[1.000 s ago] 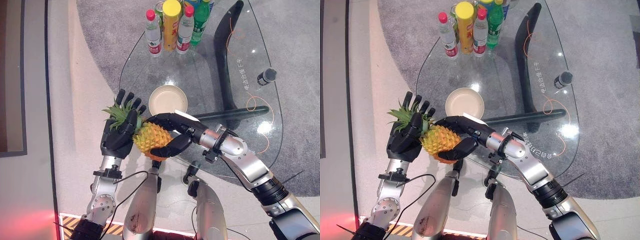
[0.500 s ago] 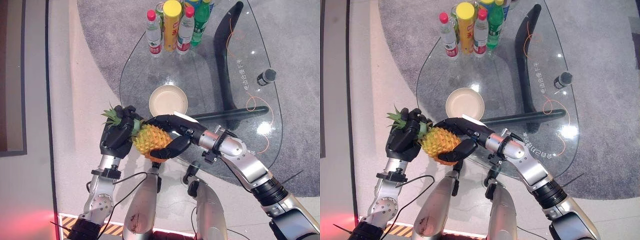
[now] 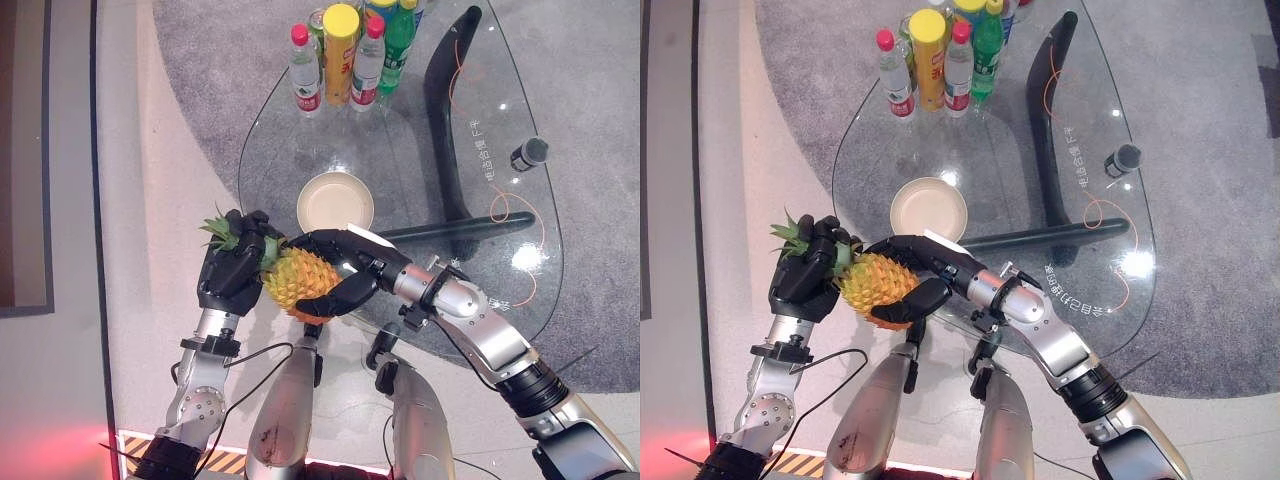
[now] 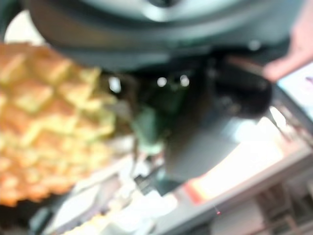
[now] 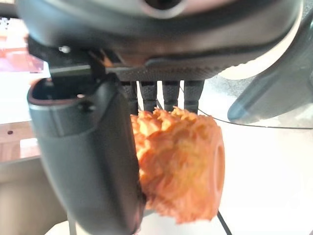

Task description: Pick up the fruit to the plate

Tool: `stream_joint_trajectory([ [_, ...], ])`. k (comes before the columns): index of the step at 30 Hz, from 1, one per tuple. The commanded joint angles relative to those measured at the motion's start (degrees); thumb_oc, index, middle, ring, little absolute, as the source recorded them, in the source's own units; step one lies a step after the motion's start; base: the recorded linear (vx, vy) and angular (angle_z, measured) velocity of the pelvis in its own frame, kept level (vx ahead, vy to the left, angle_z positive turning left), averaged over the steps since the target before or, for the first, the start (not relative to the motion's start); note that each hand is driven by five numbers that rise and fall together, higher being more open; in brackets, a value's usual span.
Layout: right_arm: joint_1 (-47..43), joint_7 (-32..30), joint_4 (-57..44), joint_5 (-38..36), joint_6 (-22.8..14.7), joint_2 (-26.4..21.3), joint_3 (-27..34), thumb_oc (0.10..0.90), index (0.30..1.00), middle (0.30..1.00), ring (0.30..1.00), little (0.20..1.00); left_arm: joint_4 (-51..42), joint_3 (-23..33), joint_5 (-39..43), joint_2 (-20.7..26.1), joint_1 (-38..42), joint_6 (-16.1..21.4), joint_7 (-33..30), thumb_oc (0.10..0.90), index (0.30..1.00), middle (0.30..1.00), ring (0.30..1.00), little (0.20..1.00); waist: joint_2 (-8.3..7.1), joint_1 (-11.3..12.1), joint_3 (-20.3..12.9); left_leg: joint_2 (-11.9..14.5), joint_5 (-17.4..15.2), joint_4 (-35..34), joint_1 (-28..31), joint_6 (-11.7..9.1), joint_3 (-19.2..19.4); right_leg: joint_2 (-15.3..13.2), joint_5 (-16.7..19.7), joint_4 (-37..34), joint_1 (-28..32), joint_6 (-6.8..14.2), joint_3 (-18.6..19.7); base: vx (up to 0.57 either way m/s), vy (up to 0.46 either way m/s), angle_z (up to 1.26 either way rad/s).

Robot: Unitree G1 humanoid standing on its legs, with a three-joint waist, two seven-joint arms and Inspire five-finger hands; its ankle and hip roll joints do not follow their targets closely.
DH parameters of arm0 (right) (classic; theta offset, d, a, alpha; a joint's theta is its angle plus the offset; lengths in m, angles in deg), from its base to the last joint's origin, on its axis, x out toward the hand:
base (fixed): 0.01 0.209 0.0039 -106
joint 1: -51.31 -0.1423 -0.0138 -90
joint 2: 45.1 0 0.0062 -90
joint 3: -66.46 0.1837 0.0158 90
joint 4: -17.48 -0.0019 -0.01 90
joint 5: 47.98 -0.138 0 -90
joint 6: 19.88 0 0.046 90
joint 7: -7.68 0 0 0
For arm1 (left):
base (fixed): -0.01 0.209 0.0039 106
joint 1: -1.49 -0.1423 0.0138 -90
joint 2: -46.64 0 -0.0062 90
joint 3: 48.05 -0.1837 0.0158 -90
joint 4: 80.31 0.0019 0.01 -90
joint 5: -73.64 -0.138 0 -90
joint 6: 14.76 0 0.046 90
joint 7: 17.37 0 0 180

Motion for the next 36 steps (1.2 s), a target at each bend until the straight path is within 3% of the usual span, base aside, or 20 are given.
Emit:
stream_joint_trajectory([
  [1,-0.25,-1.38,-7.96,-1.17,-3.93,2.22,-1.30,0.800,0.900,0.900,0.900,0.900,-14.72,1.52,0.41,-3.12,6.17,3.13,6.52,0.100,0.300,0.300,0.300,0.200,0.69,-0.32,-1.49,-5.55,-6.88,3.87,1.30,3.02,-0.05,2.31,1.73,3.23,2.06,3.47,-1.40,0.00,0.000,0.00],
  [29,13.85,-16.82,-15.47,6.51,-12.15,-2.65,18.40,0.800,0.900,0.900,0.900,0.900,-16.08,5.77,0.95,-2.21,2.95,4.87,6.11,0.100,0.300,0.300,0.300,0.200,0.52,-4.88,-1.49,-4.46,-8.72,4.79,0.48,4.24,2.47,2.86,2.83,5.23,-0.40,5.00,1.24,0.00,0.006,-0.02],
  [32,15.31,-16.81,-15.56,6.80,-12.39,-2.77,19.49,0.800,0.900,0.900,0.900,0.900,-16.29,6.17,-0.85,-2.34,2.48,6.09,4.46,0.100,0.300,0.300,0.300,0.200,0.50,-5.24,-1.49,-4.34,-8.85,4.83,0.47,4.31,2.78,2.85,2.83,5.25,-0.50,5.10,1.34,0.00,0.003,-0.01],
  [36,16.68,-15.40,-15.76,5.75,-11.76,-2.77,20.44,0.800,0.900,0.900,0.900,0.900,-15.85,7.82,-6.08,-2.13,2.18,11.43,-0.82,0.100,0.300,0.300,0.300,0.200,0.48,-5.64,-1.49,-4.15,-8.92,4.93,0.35,4.29,3.05,2.91,2.53,5.36,-0.73,5.01,1.49,0.00,0.000,0.00],
])
